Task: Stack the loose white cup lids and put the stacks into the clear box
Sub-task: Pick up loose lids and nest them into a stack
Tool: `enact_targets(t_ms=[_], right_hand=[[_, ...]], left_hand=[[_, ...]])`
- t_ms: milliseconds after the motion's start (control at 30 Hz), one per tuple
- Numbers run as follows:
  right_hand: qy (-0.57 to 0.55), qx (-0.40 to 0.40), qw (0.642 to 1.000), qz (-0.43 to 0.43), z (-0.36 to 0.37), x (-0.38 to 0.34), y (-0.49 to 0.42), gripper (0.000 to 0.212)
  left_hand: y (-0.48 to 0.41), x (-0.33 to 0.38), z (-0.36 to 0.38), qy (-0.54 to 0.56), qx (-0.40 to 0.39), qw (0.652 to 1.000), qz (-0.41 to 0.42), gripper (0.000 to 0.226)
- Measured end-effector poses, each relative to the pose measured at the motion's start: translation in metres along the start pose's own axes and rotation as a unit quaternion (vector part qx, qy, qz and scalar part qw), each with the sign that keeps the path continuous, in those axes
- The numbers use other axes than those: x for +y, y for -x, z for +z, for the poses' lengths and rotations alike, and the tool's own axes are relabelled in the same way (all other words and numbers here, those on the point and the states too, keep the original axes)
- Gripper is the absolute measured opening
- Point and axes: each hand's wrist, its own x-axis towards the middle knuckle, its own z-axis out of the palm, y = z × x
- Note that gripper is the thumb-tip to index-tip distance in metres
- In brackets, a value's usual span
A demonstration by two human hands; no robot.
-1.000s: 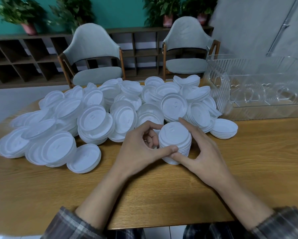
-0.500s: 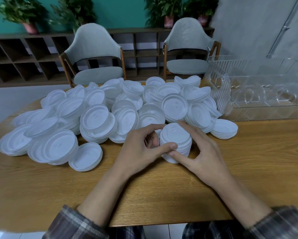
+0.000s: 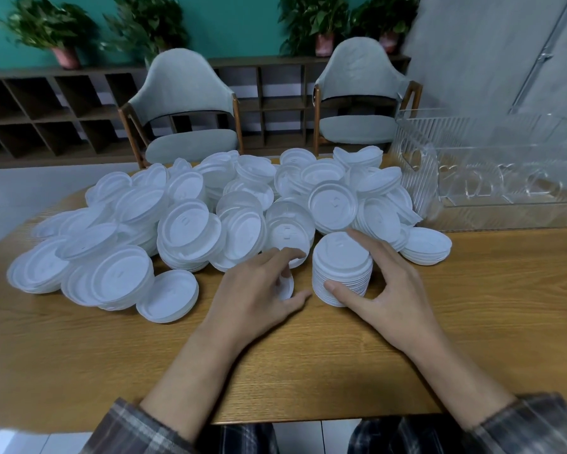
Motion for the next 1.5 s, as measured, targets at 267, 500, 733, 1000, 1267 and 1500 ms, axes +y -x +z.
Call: enact_targets(t_ms=[267,500,733,1000,1267,1500], right_hand=[[-0.007,-0.003,1.000,0.001,0.000,0.001,0.000,0.078],[-0.015,-0.005,1.000,-0.016,-0.001,0.000,0.001,0.074],[-0.025,-0.004,0.999,-0.025,-0.001,0.001,0.002,0.073],[-0.032,-0.011,0.999,-0.021,-0.002,-0.001,0.001,0.086],[-0.050,-0.020,0.998,-0.016,-0.003,0.001,0.000,0.101],[-0.037,-0.014,0.999,-0.032,-0.002,0.000,0.001,0.086]], left_hand=[[0.010,0.000,-0.003,0.077,-0.001,0.997,-0.003,0.045],[0.013,0.019,-0.020,0.260,0.142,0.947,-0.121,0.031],[0.002,0.029,-0.032,0.450,0.160,0.856,-0.200,0.032],[-0.022,0.045,-0.015,0.610,0.130,0.738,-0.258,0.024],[-0.037,0.044,-0.002,0.369,0.131,0.896,-0.208,0.014],[-0.038,0.045,0.003,0.275,0.110,0.940,-0.170,0.025]])
